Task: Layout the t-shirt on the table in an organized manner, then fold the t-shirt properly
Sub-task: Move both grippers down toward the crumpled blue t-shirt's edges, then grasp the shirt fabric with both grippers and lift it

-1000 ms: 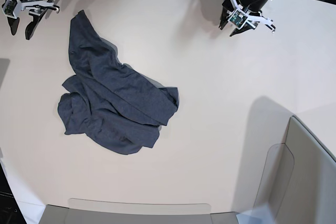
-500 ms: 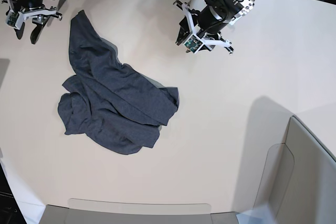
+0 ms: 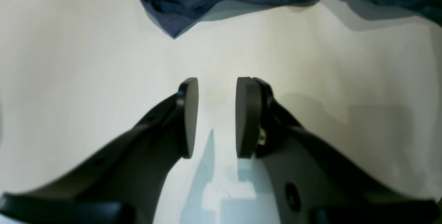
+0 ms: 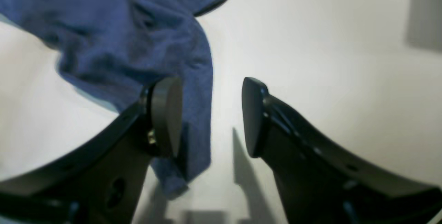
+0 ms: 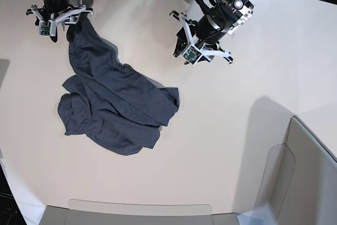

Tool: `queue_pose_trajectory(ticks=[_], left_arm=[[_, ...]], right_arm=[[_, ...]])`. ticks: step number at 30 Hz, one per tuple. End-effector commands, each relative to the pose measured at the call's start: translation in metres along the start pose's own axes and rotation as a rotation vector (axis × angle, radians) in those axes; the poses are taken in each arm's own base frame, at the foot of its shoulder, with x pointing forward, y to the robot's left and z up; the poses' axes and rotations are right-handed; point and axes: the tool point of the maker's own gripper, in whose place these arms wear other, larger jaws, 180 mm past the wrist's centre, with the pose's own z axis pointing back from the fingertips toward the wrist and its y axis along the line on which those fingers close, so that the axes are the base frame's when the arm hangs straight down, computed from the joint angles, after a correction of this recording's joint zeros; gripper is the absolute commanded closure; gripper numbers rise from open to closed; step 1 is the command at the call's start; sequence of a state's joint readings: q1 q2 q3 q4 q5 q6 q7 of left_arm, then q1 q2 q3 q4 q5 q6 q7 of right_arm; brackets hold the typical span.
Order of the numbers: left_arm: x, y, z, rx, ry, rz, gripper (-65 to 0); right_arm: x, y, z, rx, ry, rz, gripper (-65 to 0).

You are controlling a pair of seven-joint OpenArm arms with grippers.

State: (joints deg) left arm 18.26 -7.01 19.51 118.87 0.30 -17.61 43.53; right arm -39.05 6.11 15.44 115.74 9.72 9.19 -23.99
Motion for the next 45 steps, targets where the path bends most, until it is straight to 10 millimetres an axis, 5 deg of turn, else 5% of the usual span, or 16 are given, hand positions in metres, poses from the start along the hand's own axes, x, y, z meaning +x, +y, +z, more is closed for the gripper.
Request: queue_pose_trajectory(ticks=[1, 15, 17, 19, 20, 22, 29, 38, 45], left_arm=[[0.009, 0.0, 0.002, 0.002, -0.035, 0.001, -17.0], [-0.007, -0.007, 0.007, -0.01, 0.001, 0.016, -16.9], [-0.007, -0.007, 0.007, -0.011, 0.002, 0.017, -16.8], [-0.007, -0.007, 0.007, -0.01, 0.002, 0.016, -16.8], [-0.008, -0.006, 0.007, -0.009, 0.004, 0.014, -16.8], [-0.009, -0.007, 0.007, -0.01, 0.006, 0.015, -16.7], [-0.013, -0.009, 0.008, -0.013, 0.017, 0.02, -16.7], [-0.022, 0.002, 0.012, 0.014, 0.037, 0.024, -16.7], [-0.022, 0.002, 0.012, 0.014, 0.037, 0.024, -16.7]], right_arm=[[0.013, 0.004, -0.002, 0.008, -0.05, 0.026, -27.6], [-0.005, 0.013, -0.032, -0.002, -0.005, 0.017, -26.5], [-0.009, 0.022, -0.036, 0.025, 0.006, 0.019, -17.1], [-0.012, 0.031, -0.037, 0.051, 0.014, 0.021, -1.0], [-0.013, 0.035, -0.037, 0.063, 0.017, 0.022, 0.0], [-0.015, 0.045, -0.036, 0.089, 0.044, 0.027, 0.0], [0.028, 0.063, -0.011, 0.134, -0.067, 0.044, 0.0], [0.018, 0.064, -0.011, 0.112, -0.038, 0.119, -0.2], [0.008, 0.066, -0.008, 0.093, -0.011, 0.178, -19.8]])
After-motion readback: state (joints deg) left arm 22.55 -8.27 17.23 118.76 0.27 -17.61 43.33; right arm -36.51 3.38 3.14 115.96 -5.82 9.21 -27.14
